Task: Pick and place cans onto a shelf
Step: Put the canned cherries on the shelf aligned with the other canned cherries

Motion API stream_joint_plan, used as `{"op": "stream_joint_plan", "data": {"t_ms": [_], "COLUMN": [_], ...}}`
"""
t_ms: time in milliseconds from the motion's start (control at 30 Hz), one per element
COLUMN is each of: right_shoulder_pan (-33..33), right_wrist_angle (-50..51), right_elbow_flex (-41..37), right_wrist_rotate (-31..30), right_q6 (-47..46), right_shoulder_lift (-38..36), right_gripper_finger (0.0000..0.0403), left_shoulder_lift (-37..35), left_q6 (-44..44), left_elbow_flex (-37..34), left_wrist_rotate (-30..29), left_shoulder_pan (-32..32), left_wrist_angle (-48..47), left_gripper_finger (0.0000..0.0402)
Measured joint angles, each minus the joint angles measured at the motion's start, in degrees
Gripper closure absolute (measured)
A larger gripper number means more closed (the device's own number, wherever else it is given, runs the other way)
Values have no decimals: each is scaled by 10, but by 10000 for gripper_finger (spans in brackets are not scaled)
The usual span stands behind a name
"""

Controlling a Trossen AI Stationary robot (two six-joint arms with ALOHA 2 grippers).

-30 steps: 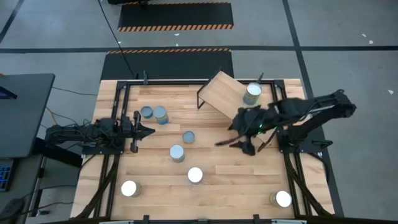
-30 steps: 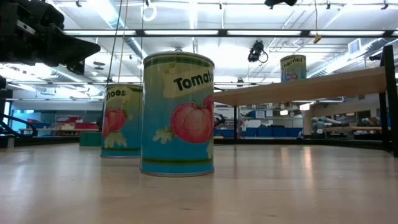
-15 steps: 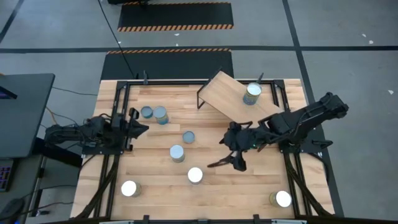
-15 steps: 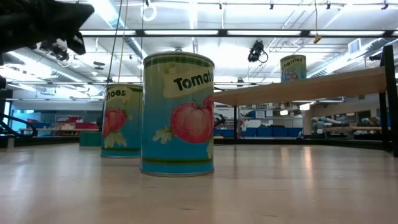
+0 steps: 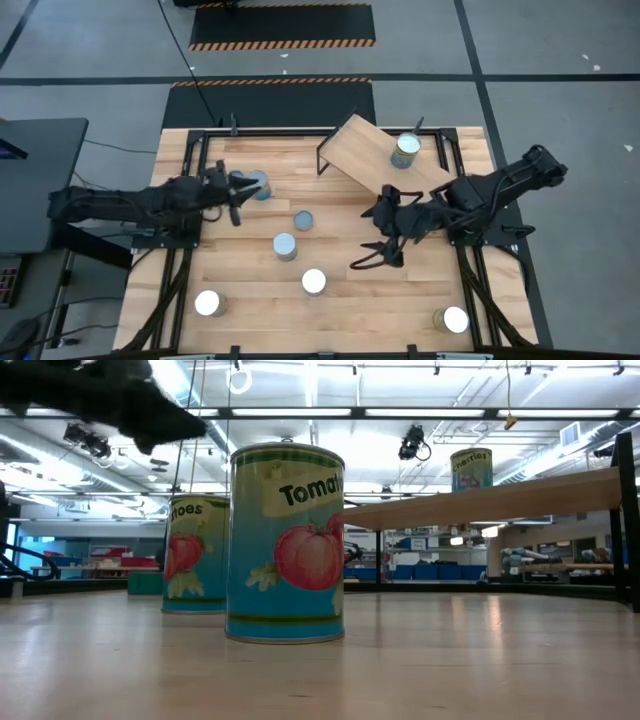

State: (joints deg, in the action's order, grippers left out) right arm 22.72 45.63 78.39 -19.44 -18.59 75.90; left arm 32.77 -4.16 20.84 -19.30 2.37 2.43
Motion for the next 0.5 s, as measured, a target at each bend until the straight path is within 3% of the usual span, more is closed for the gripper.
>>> {"op": "stream_joint_plan", "data": {"t_ms": [300,400,500], "right_shoulder_pan": [-63,-72,-75], "right_wrist_angle": [40,58,78], "right_elbow_flex": [0,0,0], "right_wrist_rotate": [52,66,73], "right_q6": [75,86,88], "right_shoulder_lift": [-13,-13,-13], "right_gripper_finger": [50,53,54], "left_shoulder_lift": [221,289,357], "left_q6": [-33,-45,-32], "left_elbow_flex": [285,352,391], "left_wrist_rotate": [2,39,94], "left_shoulder_pan": [76,118,159], "left_wrist_angle": [-389,-482,-522], "left_gripper_finger": [92,53,40]}}
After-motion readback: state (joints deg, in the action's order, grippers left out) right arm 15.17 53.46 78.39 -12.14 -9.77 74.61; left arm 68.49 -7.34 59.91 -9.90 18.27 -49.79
